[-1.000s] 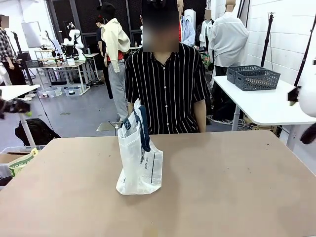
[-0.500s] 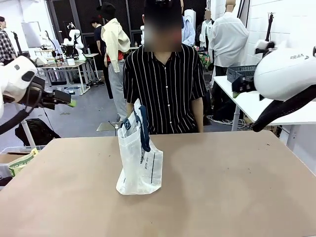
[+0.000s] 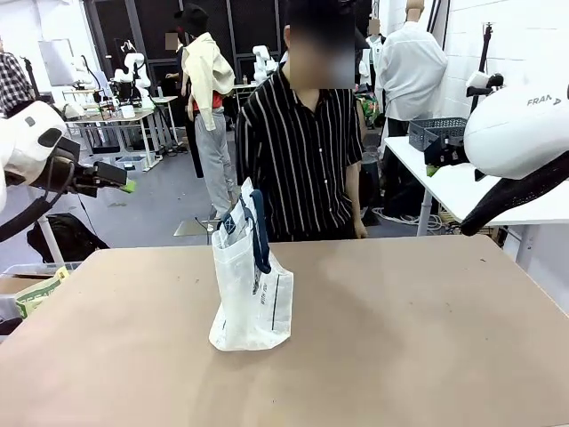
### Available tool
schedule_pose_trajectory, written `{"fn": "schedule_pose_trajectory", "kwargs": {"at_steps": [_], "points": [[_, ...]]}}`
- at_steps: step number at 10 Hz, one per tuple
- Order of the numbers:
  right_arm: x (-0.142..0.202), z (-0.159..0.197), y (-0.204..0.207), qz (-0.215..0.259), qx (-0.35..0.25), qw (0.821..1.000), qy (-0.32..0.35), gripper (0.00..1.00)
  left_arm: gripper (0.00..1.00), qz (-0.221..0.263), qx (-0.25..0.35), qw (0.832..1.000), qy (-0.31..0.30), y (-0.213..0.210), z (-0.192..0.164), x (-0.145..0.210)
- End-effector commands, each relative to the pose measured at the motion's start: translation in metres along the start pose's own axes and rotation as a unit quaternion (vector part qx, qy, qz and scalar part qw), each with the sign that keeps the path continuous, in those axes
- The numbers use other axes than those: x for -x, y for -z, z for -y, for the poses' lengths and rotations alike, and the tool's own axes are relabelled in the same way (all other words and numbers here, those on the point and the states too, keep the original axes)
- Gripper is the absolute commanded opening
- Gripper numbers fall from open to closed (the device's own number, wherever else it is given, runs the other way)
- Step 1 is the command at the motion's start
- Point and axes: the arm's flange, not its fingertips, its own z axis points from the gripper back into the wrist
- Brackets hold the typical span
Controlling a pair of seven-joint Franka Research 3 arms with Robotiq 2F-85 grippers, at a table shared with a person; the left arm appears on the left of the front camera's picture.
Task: Transfer purchased items from the store into the shopping bag.
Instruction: Open the Reusable shopping bag in the center of the table.
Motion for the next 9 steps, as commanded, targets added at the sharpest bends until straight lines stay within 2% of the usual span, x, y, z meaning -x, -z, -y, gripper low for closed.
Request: {"fn": "schedule_pose_trajectory", "kwargs": {"at_steps": [1,4,6,7,8,9], "points": [[-0.002,-0.029,0.002,-0.02,-0.021,1.0,-0.001,1.0,1.0,0.004,0.055,0.998,-0.011,0.028,0.016,-0.018],[-0.01,-0.096,0.016,-0.061,-0.093,0.994,0.009,1.0,1.0,-0.031,0.136,0.99,0.014,0.084,0.065,-0.052],[0.002,-0.143,0.031,-0.108,-0.142,0.984,-0.022,1.0,1.0,-0.071,0.171,0.983,0.008,0.122,0.087,-0.051],[0.006,-0.153,0.028,-0.118,-0.132,0.984,-0.036,1.0,1.0,-0.03,0.125,0.992,0.01,0.063,0.104,-0.042],[0.008,-0.14,0.02,-0.079,-0.114,0.99,-0.015,1.0,1.0,-0.03,0.125,0.992,0.01,0.063,0.104,-0.042],[0.008,-0.14,0.02,-0.079,-0.114,0.99,-0.015,1.0,1.0,-0.03,0.125,0.992,0.01,0.063,0.104,-0.042]]}}
